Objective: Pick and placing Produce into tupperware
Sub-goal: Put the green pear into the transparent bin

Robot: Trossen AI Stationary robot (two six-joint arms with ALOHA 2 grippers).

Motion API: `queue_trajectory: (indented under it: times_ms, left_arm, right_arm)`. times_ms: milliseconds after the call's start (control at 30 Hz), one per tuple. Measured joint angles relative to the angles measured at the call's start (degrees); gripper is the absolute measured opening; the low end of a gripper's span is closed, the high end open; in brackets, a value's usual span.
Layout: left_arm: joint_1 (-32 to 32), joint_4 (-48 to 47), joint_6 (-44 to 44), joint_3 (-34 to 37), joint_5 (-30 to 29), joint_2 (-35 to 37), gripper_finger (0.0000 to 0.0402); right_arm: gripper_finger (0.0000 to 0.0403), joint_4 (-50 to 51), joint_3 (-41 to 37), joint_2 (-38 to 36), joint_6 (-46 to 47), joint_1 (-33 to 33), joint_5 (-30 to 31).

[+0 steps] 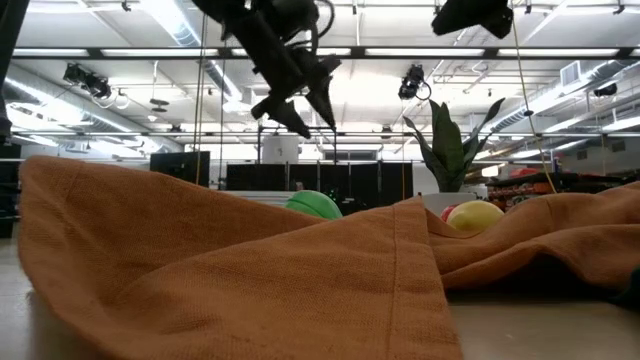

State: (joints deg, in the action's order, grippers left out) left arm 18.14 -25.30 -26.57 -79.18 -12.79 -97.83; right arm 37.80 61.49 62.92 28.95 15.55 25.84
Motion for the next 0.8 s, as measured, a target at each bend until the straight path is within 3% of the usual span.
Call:
queue_trajectory:
  times_ms: [400,800]
  left_arm:
    - [-13.1,-1.22,-11.51,0.0,0.0,-0.01,0.0291]
    - [-21.34,-1.7,-19.39,0.0,0.02,-0.02,0.0291]
  right_arm:
    - [0.0005,6.38,0.0,-7.87,1.96,-0.03,2.86]
    - [0.0005,12.72,0.0,-9.52,7.07,-0.03,2.93]
